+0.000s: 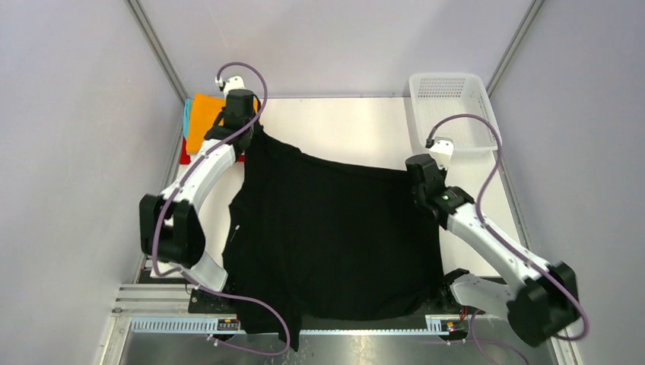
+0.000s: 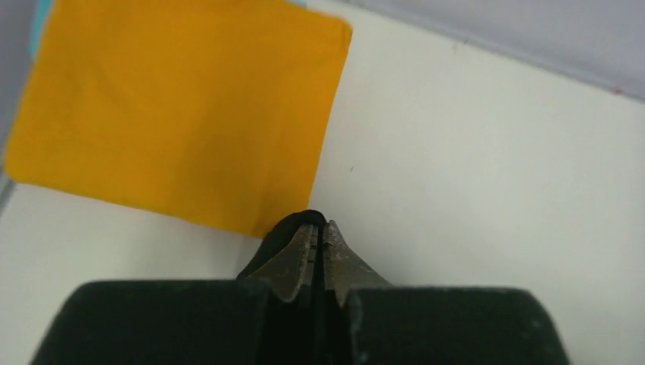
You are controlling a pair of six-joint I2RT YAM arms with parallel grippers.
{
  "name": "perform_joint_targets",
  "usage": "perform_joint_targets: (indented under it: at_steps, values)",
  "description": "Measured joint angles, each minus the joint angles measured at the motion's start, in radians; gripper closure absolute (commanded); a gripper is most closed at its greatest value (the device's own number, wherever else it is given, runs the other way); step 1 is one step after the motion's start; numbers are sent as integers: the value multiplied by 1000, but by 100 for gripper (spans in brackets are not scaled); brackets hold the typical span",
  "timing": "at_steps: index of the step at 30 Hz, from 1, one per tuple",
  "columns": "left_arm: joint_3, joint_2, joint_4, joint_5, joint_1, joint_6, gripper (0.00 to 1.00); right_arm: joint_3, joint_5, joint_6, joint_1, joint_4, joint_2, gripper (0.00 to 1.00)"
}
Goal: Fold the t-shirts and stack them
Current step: Flatten out the tshirt
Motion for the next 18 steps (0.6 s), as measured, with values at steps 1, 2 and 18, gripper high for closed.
perform_joint_targets:
  at_steps: [1, 2, 18]
  values:
    - [-4, 33, 0, 6, 4, -2, 100, -18, -41, 10, -33, 24, 51, 100]
    - [-4, 74, 5, 14, 9, -4, 100, -27, -71, 16, -60, 47, 98, 100]
    - [224, 424, 38, 37, 42, -10, 86, 101, -253, 50, -236, 266, 456, 98]
